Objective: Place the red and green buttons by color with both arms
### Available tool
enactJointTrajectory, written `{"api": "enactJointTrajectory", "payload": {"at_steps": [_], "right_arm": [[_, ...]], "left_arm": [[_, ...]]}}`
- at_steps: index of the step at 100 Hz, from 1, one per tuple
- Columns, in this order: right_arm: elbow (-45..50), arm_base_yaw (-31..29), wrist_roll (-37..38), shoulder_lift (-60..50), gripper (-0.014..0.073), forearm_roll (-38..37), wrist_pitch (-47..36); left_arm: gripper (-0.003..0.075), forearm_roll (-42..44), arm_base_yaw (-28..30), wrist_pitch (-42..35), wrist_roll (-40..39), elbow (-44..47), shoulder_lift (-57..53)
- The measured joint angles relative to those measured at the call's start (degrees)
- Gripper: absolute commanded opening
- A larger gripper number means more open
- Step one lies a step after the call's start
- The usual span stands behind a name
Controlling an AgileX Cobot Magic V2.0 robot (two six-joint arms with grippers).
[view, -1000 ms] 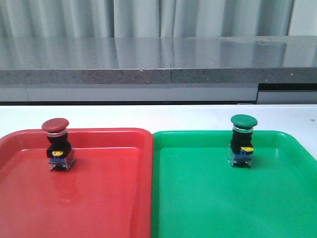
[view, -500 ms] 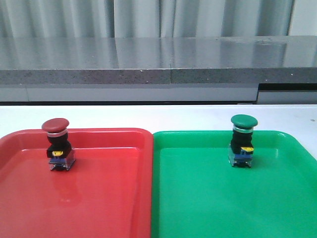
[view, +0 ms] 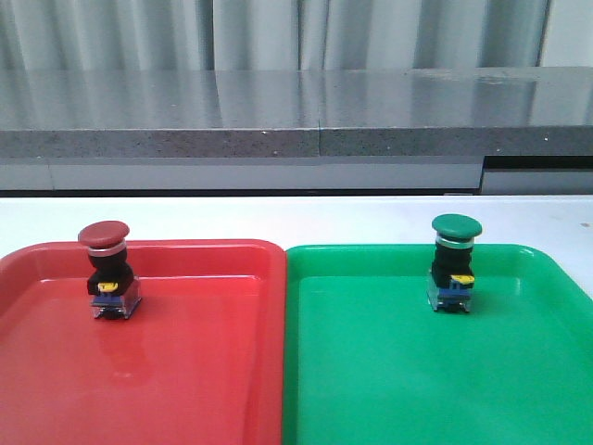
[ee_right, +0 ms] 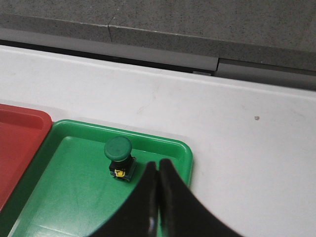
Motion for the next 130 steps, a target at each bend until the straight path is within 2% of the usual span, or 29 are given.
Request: {"api": "enactJointTrajectory", "payload": {"at_steps": [14, 32, 71, 92, 130], "right_arm": [[2.2, 0.0, 0.0, -0.7, -0.0110, -0.2, -2.5], [8.7, -0.5, 0.0, -5.0, -0.0110, -0.4, -10.4], [24.2, -9.7, 0.0, -16.7, -0.0110, 0.8, -25.7], [32.5, -10.6, -1.5, -22.8, -0.0110, 0.8, -35.2], [39.7, -10.7, -3.2, -32.2, -0.0110, 1.8, -36.6]], "left_arm": [[-0.0019, 0.0, 0.0, 0.0, 0.0, 0.0, 0.0], [-0.0019, 0.0, 0.0, 0.0, 0.0, 0.0, 0.0], [-0.0019, 0.0, 0.0, 0.0, 0.0, 0.0, 0.0], [-0.0019, 0.0, 0.0, 0.0, 0.0, 0.0, 0.0], [-0.0019, 0.0, 0.0, 0.0, 0.0, 0.0, 0.0]]}}
